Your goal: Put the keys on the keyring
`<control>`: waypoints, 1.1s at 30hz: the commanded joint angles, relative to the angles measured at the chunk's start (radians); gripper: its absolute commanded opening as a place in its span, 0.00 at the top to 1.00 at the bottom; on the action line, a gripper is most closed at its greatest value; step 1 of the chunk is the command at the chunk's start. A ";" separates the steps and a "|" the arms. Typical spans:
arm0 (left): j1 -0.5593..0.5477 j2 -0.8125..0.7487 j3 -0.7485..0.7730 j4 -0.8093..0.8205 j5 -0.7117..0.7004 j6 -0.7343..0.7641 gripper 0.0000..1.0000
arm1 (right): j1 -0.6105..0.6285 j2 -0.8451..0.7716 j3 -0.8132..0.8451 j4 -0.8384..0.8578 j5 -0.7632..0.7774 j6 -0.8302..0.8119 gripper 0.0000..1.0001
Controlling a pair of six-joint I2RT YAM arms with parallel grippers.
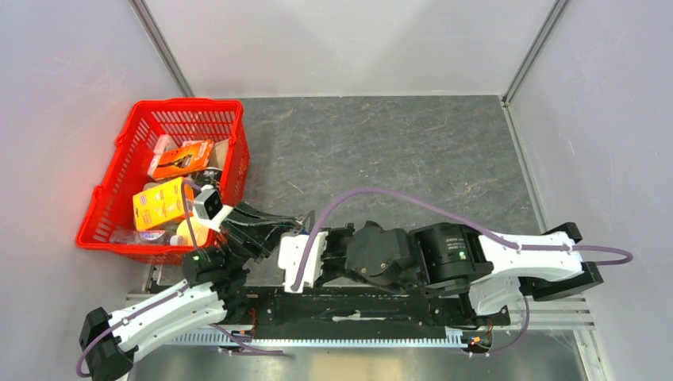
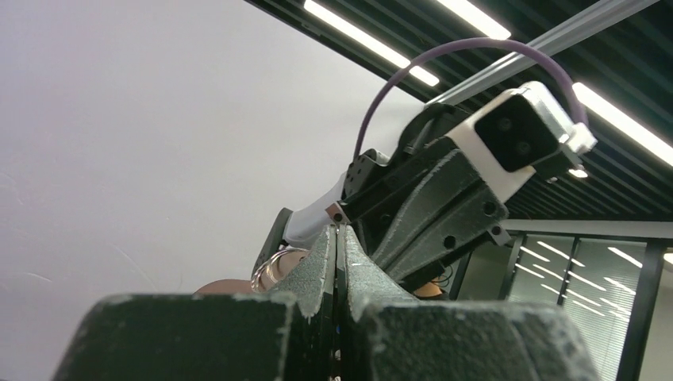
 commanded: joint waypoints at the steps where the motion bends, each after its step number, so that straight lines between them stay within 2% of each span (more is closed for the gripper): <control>1: 0.005 0.001 -0.004 -0.006 -0.106 -0.001 0.98 | 0.071 0.059 0.034 0.046 0.056 -0.047 1.00; 10: 0.005 -0.015 -0.004 -0.022 -0.101 0.005 0.98 | 0.092 0.067 0.052 0.072 0.099 -0.065 1.00; 24: 0.005 -0.020 0.014 -0.040 -0.034 0.010 0.98 | 0.094 -0.036 0.024 0.061 0.125 -0.025 1.00; 33: 0.005 -0.013 0.024 -0.046 -0.021 0.008 0.98 | 0.093 -0.108 -0.051 0.062 0.196 -0.008 1.00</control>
